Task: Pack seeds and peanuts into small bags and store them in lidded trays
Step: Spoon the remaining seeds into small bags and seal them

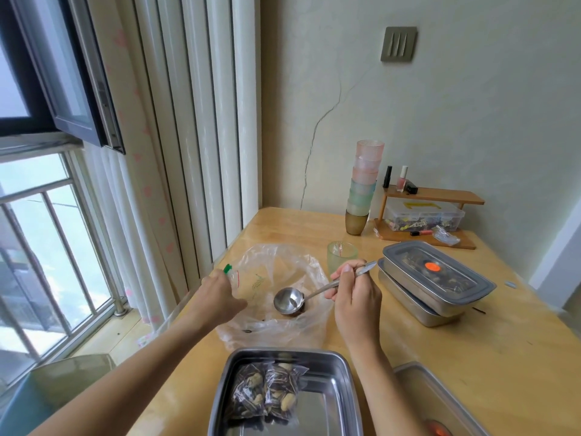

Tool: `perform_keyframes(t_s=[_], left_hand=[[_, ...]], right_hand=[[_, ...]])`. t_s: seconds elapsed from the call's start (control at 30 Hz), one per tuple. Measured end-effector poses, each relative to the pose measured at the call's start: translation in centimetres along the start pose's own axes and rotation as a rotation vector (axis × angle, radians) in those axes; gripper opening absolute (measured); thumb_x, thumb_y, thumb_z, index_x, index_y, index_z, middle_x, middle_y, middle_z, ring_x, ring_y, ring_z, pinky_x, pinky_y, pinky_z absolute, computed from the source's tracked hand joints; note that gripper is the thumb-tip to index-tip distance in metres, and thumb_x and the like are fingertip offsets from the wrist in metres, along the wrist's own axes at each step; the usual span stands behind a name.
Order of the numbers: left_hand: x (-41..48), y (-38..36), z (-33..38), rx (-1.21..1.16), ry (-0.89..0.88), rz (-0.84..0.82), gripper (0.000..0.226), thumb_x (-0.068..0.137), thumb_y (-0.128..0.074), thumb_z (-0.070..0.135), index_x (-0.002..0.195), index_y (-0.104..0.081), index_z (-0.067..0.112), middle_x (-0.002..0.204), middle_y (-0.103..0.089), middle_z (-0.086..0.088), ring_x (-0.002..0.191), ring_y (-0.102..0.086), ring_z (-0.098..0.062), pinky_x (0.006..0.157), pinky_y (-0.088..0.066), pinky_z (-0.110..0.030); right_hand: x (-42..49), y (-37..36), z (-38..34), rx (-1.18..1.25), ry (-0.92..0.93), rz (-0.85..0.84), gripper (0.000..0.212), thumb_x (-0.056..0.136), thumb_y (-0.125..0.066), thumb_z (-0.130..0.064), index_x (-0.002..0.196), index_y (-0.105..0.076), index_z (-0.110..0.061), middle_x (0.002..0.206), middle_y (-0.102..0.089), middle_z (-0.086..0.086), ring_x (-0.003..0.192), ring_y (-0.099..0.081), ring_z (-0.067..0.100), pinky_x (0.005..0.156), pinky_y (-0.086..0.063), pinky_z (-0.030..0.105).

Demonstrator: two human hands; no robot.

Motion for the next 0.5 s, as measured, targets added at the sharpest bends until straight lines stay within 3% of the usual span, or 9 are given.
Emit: perform_keyframes(t_s=[0.1,0.17,0.23,0.3,0.4,0.5], left_hand=[[1.0,0.7,0.7,-0.223,-0.059,0.076,0.054,0.088,-0.078,0.040,0.120,-0.048,0.009,0.116,-0.055,-0.008,0.095,-0.058,-0.022,0.075,-0.057,-0.037],[1.3,1.0,1.4,-0.336,-0.118,0.100,0.046,0.095,-0.068,0.041,0.123,-0.050,0.009,0.119,-0.054,-0.005,0.096,-0.059,-0.020,0.077,-0.056,-0.035],[1.0,1.3,1.7,-0.297,-0.213,0.166,0.038,0.098,-0.060,0.038,0.122,-0.052,0.010,0.123,-0.044,-0.001,0.107,-0.051,-0.020,0.091,-0.050,-0.036],[0.2,2.0,1.7,-0.181,-0.361,0.289,0.032,0.090,-0.057,0.036,0.112,-0.056,0.013,0.117,-0.044,0.001,0.106,-0.044,-0.020,0.089,-0.043,-0.037],[-1.0,2.7,1.4,-0.102,-0.513,0.248,0.025,0.084,-0.052,0.038,0.097,-0.060,0.019,0.090,-0.063,0.005,0.079,-0.057,-0.018,0.069,-0.051,-0.038],[-1.6,3.2,0.7,-0.112,-0.524,0.172,0.033,0.084,-0.045,0.046,0.069,-0.061,0.020,0.062,-0.064,0.003,0.053,-0.059,-0.015,0.054,-0.054,-0.042]], right_hand=[[-0.1,0.0,0.1,-0.020,0.001,-0.008,0.026,0.109,-0.041,-0.008,0.089,-0.058,-0.009,0.085,-0.066,-0.002,0.059,-0.071,0.010,0.058,-0.049,0.016],[-0.1,0.1,0.1,-0.018,-0.005,-0.010,0.026,0.109,-0.041,-0.008,0.088,-0.058,-0.010,0.086,-0.066,-0.001,0.059,-0.071,0.010,0.058,-0.048,0.017],[-0.1,0.2,0.2,-0.023,-0.003,-0.013,0.026,0.109,-0.041,-0.009,0.088,-0.058,-0.010,0.087,-0.066,-0.001,0.060,-0.071,0.011,0.059,-0.049,0.019],[0.0,0.1,0.3,-0.032,0.004,-0.014,0.027,0.109,-0.041,-0.009,0.088,-0.059,-0.008,0.088,-0.065,-0.004,0.060,-0.071,0.010,0.059,-0.049,0.019],[-0.1,0.0,0.2,-0.040,0.007,-0.024,0.027,0.108,-0.041,-0.010,0.088,-0.059,-0.006,0.088,-0.063,-0.010,0.062,-0.070,0.009,0.061,-0.048,0.016],[-0.2,-0.2,0.1,-0.049,0.022,-0.037,0.027,0.108,-0.041,-0.014,0.088,-0.059,-0.007,0.087,-0.063,-0.012,0.062,-0.070,0.009,0.062,-0.048,0.017]])
Point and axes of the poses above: each hand's wrist, its own x-axis towards the middle knuckle, its own y-axis out of the back of the hand, z = x × y, the point moved 4 cm from there along x, towards the middle knuckle
